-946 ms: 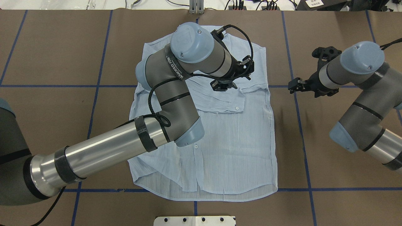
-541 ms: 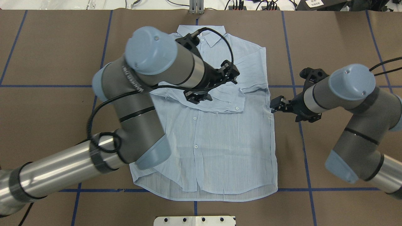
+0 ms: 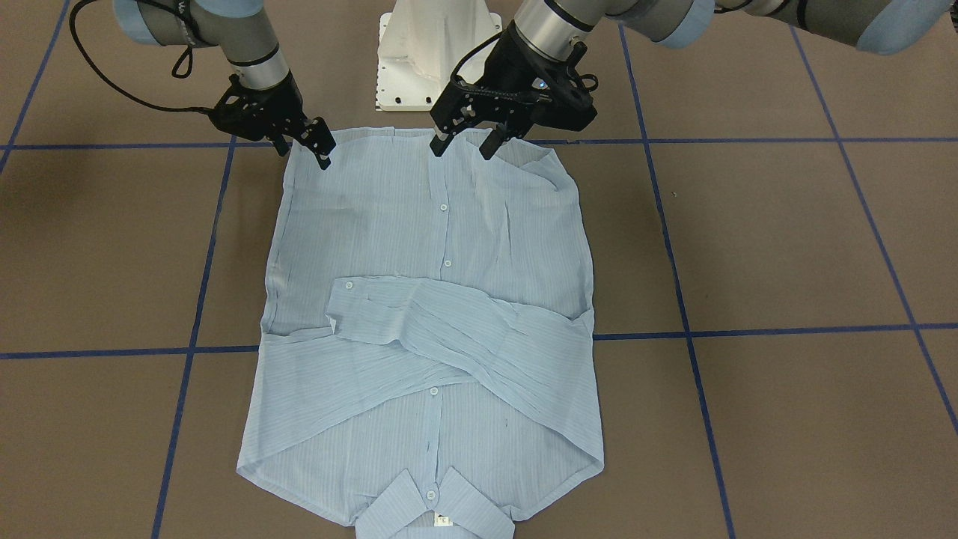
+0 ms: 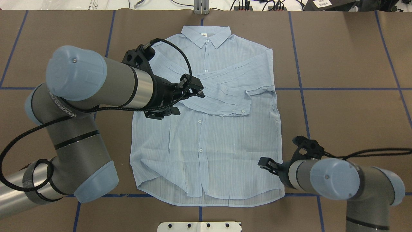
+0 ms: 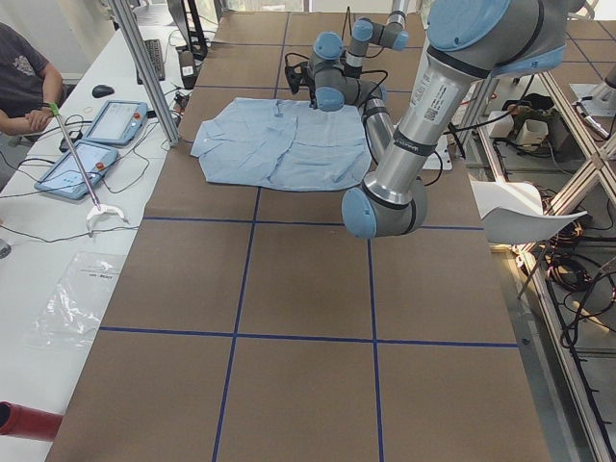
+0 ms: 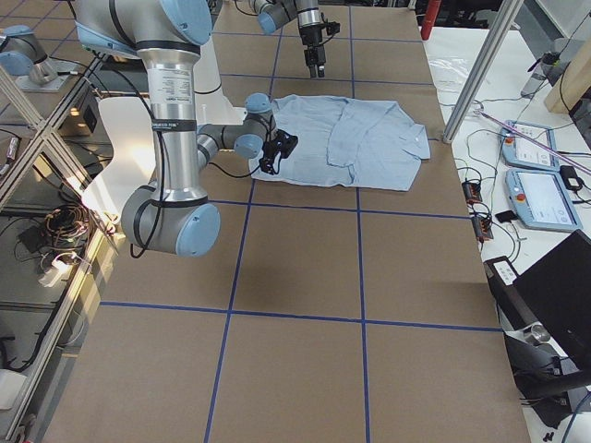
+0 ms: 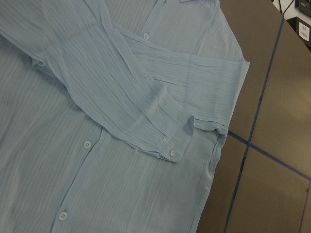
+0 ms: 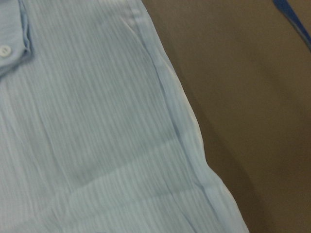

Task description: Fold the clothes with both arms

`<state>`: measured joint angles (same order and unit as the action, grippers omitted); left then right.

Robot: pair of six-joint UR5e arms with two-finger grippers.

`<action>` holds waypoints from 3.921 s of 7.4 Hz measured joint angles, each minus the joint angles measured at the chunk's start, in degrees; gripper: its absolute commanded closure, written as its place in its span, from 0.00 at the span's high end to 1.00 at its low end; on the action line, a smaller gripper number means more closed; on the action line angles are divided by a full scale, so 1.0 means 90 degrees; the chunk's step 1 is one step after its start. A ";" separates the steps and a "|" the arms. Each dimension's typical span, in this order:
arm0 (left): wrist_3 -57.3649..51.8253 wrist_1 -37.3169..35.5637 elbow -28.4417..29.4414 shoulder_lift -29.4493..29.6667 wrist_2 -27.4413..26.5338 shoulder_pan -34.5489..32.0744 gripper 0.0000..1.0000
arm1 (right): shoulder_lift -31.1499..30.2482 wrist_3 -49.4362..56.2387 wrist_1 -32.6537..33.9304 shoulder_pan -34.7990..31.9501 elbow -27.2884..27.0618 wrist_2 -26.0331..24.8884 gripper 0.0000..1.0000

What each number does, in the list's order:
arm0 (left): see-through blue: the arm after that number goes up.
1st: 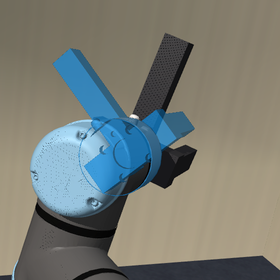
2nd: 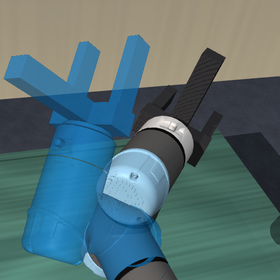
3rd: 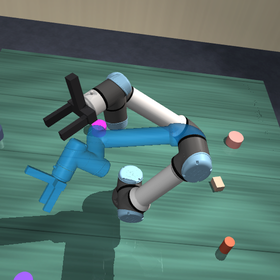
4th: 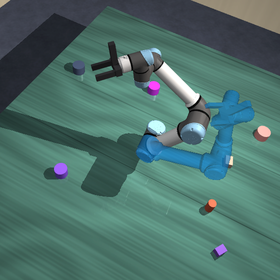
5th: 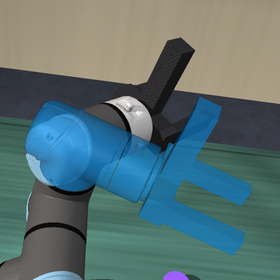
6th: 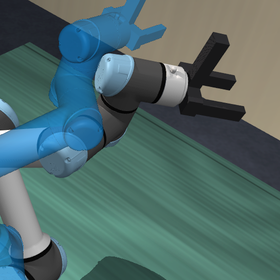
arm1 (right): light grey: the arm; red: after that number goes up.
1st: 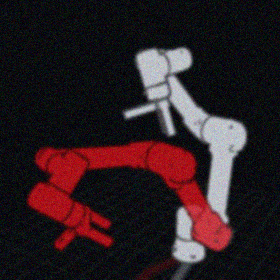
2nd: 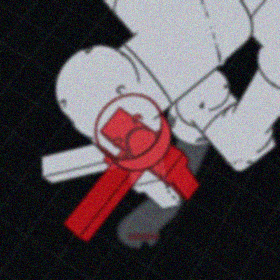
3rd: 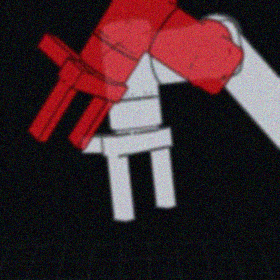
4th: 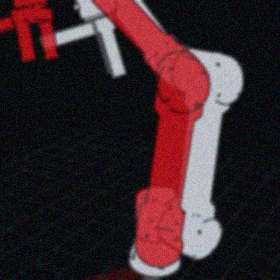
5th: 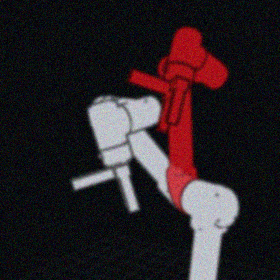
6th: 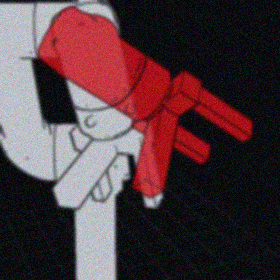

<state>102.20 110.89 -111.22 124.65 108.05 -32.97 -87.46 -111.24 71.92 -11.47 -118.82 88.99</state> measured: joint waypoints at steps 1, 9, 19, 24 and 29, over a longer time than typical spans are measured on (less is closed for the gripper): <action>-0.0001 -0.0004 -0.0017 -0.0021 -0.0096 0.0019 0.90 | -0.0083 -0.0238 0.0217 0.0323 -0.0046 -0.0252 0.82; 0.0002 -0.0152 -0.0024 -0.0065 -0.0344 0.0069 0.90 | -0.0129 -0.0501 0.0813 0.0617 -0.0211 -0.0558 0.34; -0.0153 -0.1199 -0.0851 -0.1075 -0.1224 0.0925 0.83 | -0.0272 -0.0483 0.1075 0.0726 -0.0620 -0.0611 0.00; -0.0192 -0.1988 -0.1159 -0.2286 -0.1919 0.2031 0.76 | -0.0377 -0.0450 0.1081 0.0696 -0.0773 -0.0582 0.00; -0.0358 -0.3352 -0.0535 -0.1524 -0.1995 0.2346 0.69 | -0.0442 -0.0434 0.1078 0.0682 -0.0829 -0.0581 0.00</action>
<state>98.98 80.72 -116.03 110.93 90.09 -11.85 -91.44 -115.14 81.62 -5.33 -126.27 83.76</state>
